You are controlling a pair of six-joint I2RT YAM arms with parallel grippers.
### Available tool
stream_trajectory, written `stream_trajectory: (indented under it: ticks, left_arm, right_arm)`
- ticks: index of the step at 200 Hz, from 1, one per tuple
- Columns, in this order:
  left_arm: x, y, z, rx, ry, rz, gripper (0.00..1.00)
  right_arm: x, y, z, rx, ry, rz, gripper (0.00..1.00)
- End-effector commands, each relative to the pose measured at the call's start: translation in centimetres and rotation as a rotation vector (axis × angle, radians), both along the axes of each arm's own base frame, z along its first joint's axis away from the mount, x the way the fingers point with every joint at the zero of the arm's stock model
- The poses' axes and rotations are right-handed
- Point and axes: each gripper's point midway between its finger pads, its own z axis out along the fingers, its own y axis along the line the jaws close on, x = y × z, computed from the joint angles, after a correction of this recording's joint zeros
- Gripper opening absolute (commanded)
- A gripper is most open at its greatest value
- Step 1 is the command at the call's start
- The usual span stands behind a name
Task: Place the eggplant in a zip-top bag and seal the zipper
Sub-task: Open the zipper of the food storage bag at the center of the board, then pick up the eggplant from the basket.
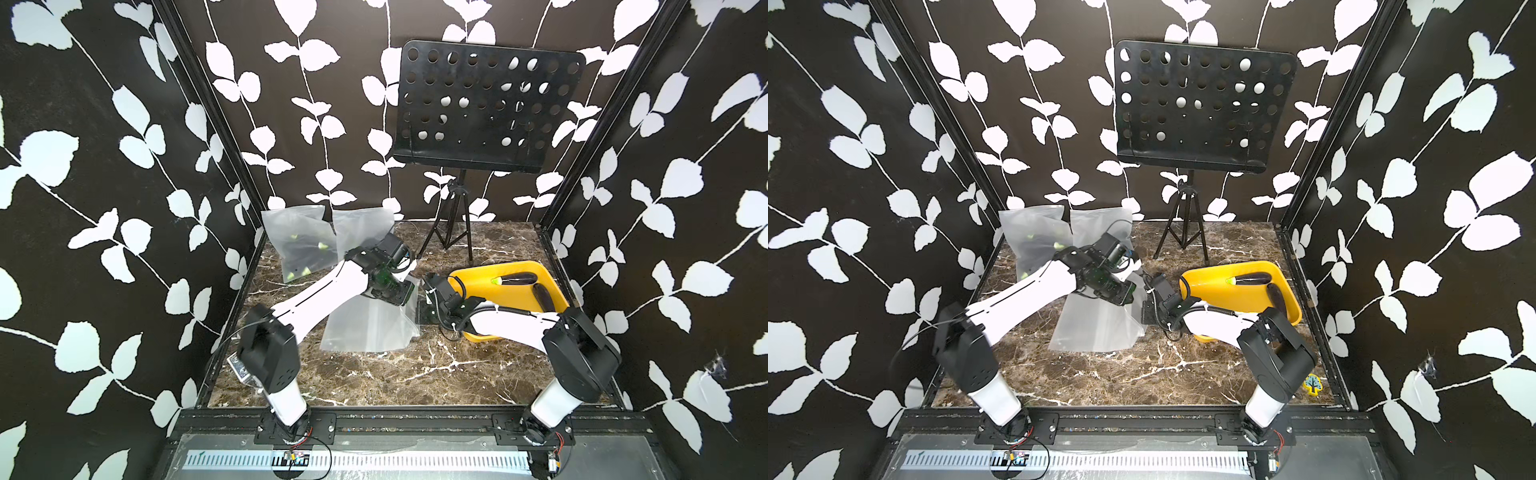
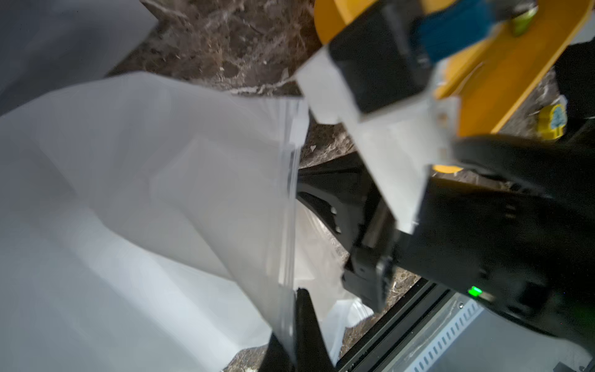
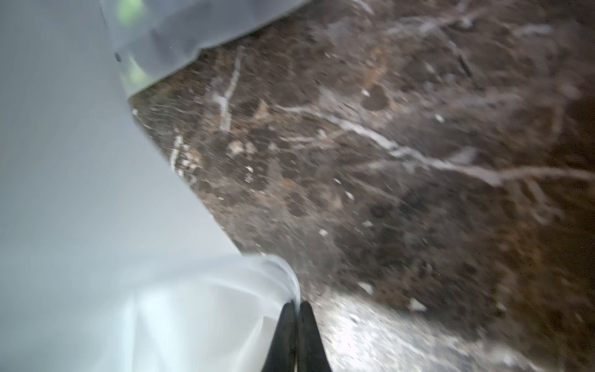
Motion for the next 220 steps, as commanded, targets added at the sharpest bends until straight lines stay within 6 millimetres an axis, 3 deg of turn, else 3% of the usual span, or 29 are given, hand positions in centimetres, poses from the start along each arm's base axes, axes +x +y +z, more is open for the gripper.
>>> stream_trajectory:
  ticks: [1, 27, 49, 68, 103, 118, 133, 152, 189, 220]
  left_arm:
    - [-0.8, -0.5, -2.1, 0.009, 0.092, -0.045, 0.00]
    - [0.3, -0.9, -3.5, 0.021, 0.076, -0.023, 0.00]
    - [0.7, -1.3, -4.2, 0.015, 0.081, -0.005, 0.00]
    - [0.8, -1.6, -4.3, 0.000, 0.088, 0.006, 0.00]
    - [0.8, -1.5, -4.7, 0.006, 0.097, 0.014, 0.00]
    - [0.8, -1.6, -4.8, 0.000, 0.099, 0.018, 0.00]
    - [1.0, -1.8, -4.8, -0.009, 0.101, 0.021, 0.00]
    - [1.1, -1.9, -4.8, -0.015, 0.103, 0.024, 0.00]
    - [1.2, -2.1, -4.8, -0.021, 0.103, 0.027, 0.00]
    - [1.3, -2.3, -4.7, -0.027, 0.105, 0.031, 0.00]
  right_arm:
    - [0.4, -1.4, 1.7, 0.016, -0.047, -0.072, 0.04]
    - [0.1, -2.1, 1.0, -0.017, -0.021, -0.067, 0.11]
    - [0.3, -1.4, 1.4, 0.008, -0.030, -0.035, 0.16]
    - [0.6, -0.3, 2.6, 0.048, -0.046, 0.000, 0.20]
    - [0.5, 1.5, 5.7, 0.136, -0.078, 0.072, 0.41]
    - [0.4, 1.3, 6.7, 0.174, -0.069, 0.069, 0.43]
    - [0.9, -0.4, 7.0, 0.210, -0.045, 0.016, 0.43]
    - [1.9, -4.2, 6.4, 0.157, -0.043, -0.084, 0.44]
    - [4.8, -10.8, 6.7, 0.099, -0.112, -0.295, 0.57]
    - [8.3, -18.3, 5.7, 0.081, -0.150, -0.576, 0.63]
